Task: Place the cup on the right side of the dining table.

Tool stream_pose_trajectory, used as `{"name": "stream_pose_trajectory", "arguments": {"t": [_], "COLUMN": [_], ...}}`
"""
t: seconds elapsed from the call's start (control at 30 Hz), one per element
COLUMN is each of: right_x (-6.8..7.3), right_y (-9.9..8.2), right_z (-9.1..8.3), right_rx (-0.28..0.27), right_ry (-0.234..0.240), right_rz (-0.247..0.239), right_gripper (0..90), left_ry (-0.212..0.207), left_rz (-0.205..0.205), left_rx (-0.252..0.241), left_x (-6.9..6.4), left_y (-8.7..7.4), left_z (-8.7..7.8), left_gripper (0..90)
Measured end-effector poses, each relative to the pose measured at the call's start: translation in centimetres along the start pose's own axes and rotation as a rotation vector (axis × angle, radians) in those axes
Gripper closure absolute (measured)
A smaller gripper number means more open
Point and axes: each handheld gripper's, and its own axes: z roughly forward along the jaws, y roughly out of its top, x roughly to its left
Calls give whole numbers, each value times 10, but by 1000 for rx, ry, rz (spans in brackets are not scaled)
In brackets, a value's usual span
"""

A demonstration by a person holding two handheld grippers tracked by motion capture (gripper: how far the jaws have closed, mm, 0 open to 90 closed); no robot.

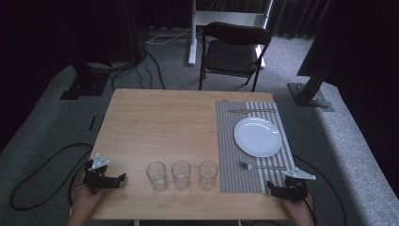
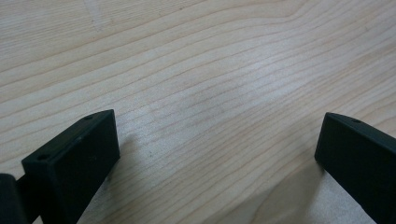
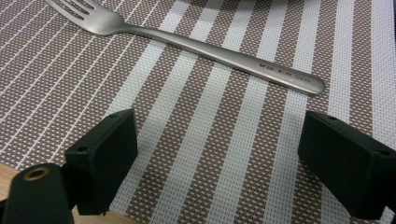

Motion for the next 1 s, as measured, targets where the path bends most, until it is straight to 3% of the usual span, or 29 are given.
{"name": "stream_pose_trajectory", "arguments": {"t": [1.0], "right_x": [0], "right_y": [3], "right_z": [0], "right_rx": [20], "right_ry": [20], "right_rz": [-23], "right_gripper": [113], "left_ry": [-1], "left_rz": [0], "left_rx": [0], "left_x": [0], "left_y": [0], "left_z": [0], "left_gripper": [2]}}
